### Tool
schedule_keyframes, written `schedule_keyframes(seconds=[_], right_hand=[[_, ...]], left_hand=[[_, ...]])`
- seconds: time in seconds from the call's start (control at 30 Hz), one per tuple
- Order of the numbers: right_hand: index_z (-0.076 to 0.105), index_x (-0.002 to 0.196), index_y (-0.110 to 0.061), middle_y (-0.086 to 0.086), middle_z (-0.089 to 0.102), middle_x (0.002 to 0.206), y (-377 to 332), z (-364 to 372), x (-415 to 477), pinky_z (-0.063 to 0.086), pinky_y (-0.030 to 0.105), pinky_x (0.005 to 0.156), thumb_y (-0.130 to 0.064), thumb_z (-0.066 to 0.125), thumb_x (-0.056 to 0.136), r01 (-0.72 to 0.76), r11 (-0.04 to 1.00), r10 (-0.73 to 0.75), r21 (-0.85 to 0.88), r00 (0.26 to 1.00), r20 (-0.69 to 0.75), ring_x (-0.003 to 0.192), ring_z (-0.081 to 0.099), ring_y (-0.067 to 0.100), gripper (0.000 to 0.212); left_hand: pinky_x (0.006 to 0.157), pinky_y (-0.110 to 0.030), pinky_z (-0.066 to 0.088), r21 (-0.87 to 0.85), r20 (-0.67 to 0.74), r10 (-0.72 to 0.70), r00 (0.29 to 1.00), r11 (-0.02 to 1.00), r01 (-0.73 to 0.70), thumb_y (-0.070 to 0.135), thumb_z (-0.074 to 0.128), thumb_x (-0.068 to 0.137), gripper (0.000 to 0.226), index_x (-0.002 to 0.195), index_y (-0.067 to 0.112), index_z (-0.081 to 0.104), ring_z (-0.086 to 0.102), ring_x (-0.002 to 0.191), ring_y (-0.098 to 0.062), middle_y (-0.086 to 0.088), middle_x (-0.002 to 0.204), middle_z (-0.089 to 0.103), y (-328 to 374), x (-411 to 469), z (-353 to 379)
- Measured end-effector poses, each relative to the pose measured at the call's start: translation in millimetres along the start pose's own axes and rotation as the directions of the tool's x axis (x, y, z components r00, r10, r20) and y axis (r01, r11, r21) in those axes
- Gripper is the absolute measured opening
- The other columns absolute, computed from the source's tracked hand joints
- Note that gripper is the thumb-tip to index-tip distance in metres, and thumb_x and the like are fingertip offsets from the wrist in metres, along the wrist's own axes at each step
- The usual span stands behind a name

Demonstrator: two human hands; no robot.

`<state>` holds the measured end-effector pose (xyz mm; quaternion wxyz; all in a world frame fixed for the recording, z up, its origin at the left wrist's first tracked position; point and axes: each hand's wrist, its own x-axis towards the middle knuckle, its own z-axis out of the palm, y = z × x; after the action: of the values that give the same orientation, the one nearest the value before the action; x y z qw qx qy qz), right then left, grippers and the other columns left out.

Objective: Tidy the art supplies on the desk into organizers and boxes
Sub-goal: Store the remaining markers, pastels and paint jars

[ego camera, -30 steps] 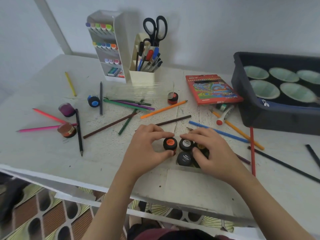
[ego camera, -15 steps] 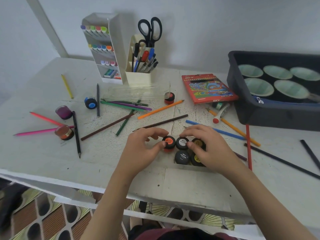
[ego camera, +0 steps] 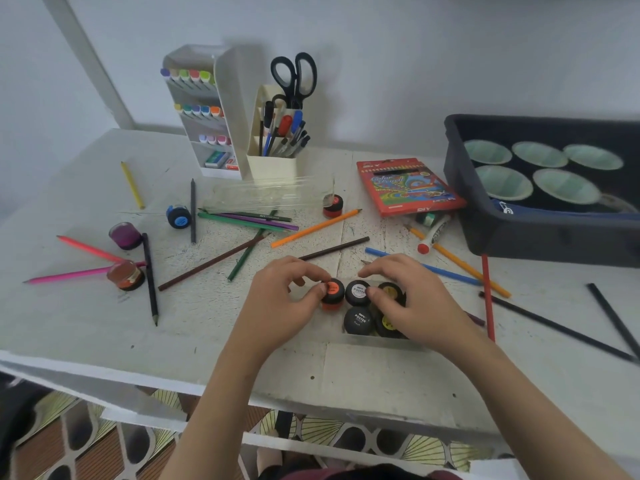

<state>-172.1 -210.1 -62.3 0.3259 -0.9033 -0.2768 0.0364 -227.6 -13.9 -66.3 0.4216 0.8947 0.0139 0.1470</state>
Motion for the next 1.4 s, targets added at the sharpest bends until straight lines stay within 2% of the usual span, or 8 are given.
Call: schedule_keyframes(seconds=[0.2, 0.4, 0.57, 0.83, 0.97, 1.17, 1.3, 1.4], right_hand=[[0.059, 0.115, -0.026, -0.015, 0.049, 0.112, 10.5, -9.4, 6.5, 0.035, 0.020, 0.089, -0.028, 0.054, 0.092, -0.109, 0.991, 0.099, -0.073, 0.987, -0.128, 0.104, 0.042, 0.000, 0.024], [0.060, 0.113, -0.016, 0.001, 0.055, 0.099, 33.1, -34.3, 33.9, 0.036, 0.026, 0.066, -0.029, 0.049, 0.093, -0.343, 0.887, 0.234, -0.308, 0.910, -0.342, 0.081, 0.047, 0.014, 0.027], [0.060, 0.095, -0.010, 0.007, 0.063, 0.093, 45.2, -41.7, 54.3, 0.037, 0.029, 0.063, -0.029, 0.047, 0.092, -0.500, 0.785, 0.378, -0.367, 0.855, -0.356, 0.076, 0.053, 0.024, 0.023], [0.052, 0.097, -0.009, 0.010, 0.062, 0.094, 53.9, -39.1, 69.8, 0.041, 0.029, 0.063, -0.030, 0.053, 0.091, -0.570, 0.793, 0.496, -0.215, 0.809, -0.315, 0.076, 0.056, 0.028, 0.021], [0.048, 0.113, -0.008, 0.011, 0.063, 0.099, 57.6, -34.9, 72.8, 0.044, 0.031, 0.067, -0.026, 0.054, 0.090, -0.574, 0.804, 0.502, -0.153, 0.795, -0.340, 0.090, 0.062, 0.031, 0.030], [0.051, 0.103, -0.009, 0.008, 0.064, 0.094, 58.4, -31.3, 77.8, 0.042, 0.029, 0.062, -0.040, 0.052, 0.092, -0.594, 0.786, 0.480, -0.175, 0.763, -0.434, 0.083, 0.062, 0.028, 0.033], [0.051, 0.105, -0.008, 0.008, 0.063, 0.092, 56.2, -30.2, 82.2, 0.038, 0.028, 0.058, -0.040, 0.049, 0.094, -0.604, 0.779, 0.480, -0.169, 0.748, -0.458, 0.080, 0.061, 0.027, 0.033], [0.053, 0.104, -0.007, 0.009, 0.063, 0.094, 57.3, -30.4, 86.2, 0.039, 0.028, 0.059, -0.033, 0.048, 0.096, -0.612, 0.769, 0.485, -0.186, 0.747, -0.455, 0.081, 0.062, 0.026, 0.027]], left_hand=[[0.067, -0.004, 0.035, 0.065, -0.040, 0.001, 0.999, 0.998, 0.002, 0.017, 0.069, 0.081, 0.019, 0.094, 0.030, 0.067, 0.051, 0.082, 0.007, 0.021, 0.087, 0.059, 0.6, 31.2, -5.9], [0.091, -0.030, 0.043, 0.206, 0.039, -0.060, 0.997, 0.977, 0.051, 0.019, 0.063, 0.086, 0.037, 0.122, 0.018, 0.057, 0.051, 0.102, -0.013, 0.001, 0.114, 0.057, 2.3, 82.4, 0.8], [0.092, -0.032, 0.043, 0.354, 0.039, 0.077, 0.996, 0.931, -0.086, 0.012, 0.055, 0.087, 0.032, 0.119, 0.014, 0.060, 0.052, 0.108, -0.020, -0.004, 0.115, 0.061, 12.7, 102.4, 16.3], [0.096, -0.032, 0.031, 0.650, 0.213, 0.271, 0.939, 0.678, -0.343, 0.006, 0.051, 0.084, 0.042, 0.124, 0.018, 0.058, 0.045, 0.117, -0.022, -0.002, 0.124, 0.059, 14.7, 133.6, 29.9], [0.100, -0.035, 0.028, 0.792, 0.346, 0.171, 0.923, 0.474, -0.385, 0.012, 0.052, 0.082, 0.040, 0.121, 0.013, 0.056, 0.039, 0.121, -0.025, -0.008, 0.127, 0.051, 15.1, 146.5, 33.8], [0.099, -0.036, 0.030, 0.860, 0.404, 0.093, 0.910, 0.302, -0.412, 0.013, 0.055, 0.081, 0.029, 0.108, 0.010, 0.063, 0.040, 0.118, -0.027, -0.010, 0.122, 0.051, 20.7, 159.0, 34.6], [0.097, -0.034, 0.033, 0.819, 0.416, 0.143, 0.898, 0.369, -0.439, 0.018, 0.056, 0.085, 0.026, 0.109, 0.011, 0.064, 0.042, 0.116, -0.025, -0.008, 0.119, 0.054, 16.9, 163.8, 32.2], [0.089, -0.032, 0.043, 0.641, 0.385, 0.151, 0.910, 0.666, -0.382, 0.032, 0.060, 0.083, 0.030, 0.105, 0.012, 0.066, 0.049, 0.105, -0.021, -0.005, 0.108, 0.061, 17.5, 161.3, 25.1]])
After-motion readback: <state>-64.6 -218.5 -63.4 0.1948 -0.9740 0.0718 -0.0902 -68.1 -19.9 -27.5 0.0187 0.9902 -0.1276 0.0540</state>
